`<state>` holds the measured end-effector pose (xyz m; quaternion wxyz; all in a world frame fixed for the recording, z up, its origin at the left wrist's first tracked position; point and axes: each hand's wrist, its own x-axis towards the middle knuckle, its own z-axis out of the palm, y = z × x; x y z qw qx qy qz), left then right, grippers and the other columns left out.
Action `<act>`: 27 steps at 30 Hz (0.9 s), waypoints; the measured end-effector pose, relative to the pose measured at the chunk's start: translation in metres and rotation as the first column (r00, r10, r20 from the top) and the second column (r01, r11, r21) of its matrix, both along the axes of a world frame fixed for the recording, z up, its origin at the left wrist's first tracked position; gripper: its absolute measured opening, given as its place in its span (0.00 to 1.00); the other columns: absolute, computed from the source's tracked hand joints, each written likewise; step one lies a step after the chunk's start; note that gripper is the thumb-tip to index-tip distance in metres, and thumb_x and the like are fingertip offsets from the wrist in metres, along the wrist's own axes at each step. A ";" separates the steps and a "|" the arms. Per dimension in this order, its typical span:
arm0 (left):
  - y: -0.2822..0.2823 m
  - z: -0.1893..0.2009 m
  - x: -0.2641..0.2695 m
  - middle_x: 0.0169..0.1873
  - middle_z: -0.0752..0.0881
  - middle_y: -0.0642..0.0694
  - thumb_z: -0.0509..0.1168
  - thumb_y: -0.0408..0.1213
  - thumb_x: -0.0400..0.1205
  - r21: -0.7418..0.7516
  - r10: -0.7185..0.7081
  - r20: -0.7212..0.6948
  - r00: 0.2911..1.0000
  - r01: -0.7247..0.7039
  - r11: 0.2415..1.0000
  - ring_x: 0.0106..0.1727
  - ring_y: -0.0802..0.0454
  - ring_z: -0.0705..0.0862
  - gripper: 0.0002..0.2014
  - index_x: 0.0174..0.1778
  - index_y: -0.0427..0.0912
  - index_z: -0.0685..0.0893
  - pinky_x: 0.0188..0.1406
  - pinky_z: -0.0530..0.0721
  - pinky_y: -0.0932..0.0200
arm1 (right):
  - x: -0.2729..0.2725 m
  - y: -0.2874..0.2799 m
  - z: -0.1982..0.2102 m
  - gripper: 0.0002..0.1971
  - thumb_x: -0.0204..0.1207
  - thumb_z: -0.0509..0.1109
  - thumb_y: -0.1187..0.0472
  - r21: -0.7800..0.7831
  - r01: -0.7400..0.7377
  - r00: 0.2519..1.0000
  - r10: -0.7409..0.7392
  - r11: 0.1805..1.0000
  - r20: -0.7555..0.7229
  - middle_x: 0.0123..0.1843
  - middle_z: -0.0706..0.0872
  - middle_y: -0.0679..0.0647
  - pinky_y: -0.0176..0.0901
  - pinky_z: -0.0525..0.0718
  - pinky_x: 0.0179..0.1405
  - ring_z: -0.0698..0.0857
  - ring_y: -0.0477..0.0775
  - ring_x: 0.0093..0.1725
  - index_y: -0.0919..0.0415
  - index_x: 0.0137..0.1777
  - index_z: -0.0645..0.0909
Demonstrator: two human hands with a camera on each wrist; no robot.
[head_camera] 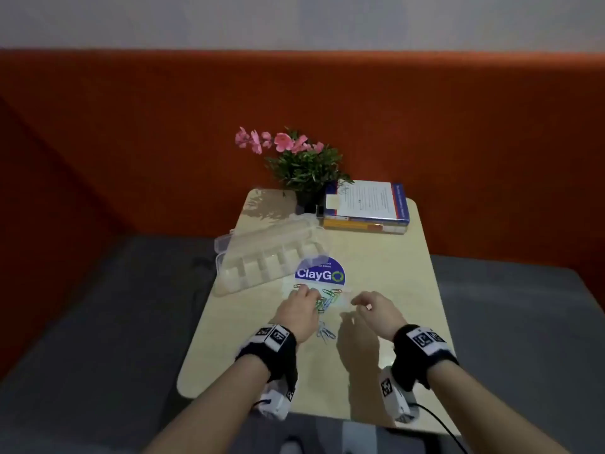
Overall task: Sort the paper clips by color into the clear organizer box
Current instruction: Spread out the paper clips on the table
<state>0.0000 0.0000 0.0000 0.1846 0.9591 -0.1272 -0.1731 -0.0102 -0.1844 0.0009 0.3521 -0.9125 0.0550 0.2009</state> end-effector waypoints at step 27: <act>0.021 -0.016 -0.032 0.79 0.61 0.38 0.55 0.44 0.85 0.354 -0.141 -0.229 0.963 0.217 0.910 0.75 0.38 0.69 0.28 0.81 0.41 0.60 0.68 0.72 0.41 | -0.041 0.005 -0.028 0.23 0.82 0.55 0.55 -0.403 -0.587 0.793 0.598 0.702 -0.113 0.82 0.62 0.49 0.55 0.74 0.67 0.67 0.56 0.78 0.54 0.77 0.66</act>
